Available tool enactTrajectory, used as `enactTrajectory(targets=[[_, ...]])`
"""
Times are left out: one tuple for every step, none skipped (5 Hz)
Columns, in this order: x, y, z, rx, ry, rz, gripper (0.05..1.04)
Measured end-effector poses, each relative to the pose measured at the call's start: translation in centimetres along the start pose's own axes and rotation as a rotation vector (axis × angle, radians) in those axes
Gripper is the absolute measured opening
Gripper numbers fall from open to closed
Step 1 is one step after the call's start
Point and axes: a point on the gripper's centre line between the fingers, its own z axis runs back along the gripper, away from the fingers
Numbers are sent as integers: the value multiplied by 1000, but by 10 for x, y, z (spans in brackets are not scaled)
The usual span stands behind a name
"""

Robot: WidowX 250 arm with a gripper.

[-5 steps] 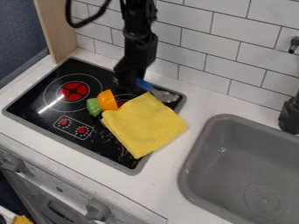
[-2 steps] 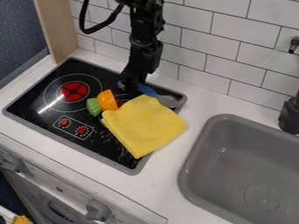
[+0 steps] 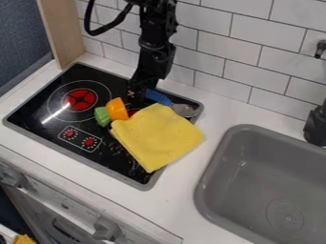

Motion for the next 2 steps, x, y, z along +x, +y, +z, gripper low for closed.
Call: enactTrajectory(targets=[[-10,0,28,67,4,35,1003],[-14,2,54,124,-17,63,1001]])
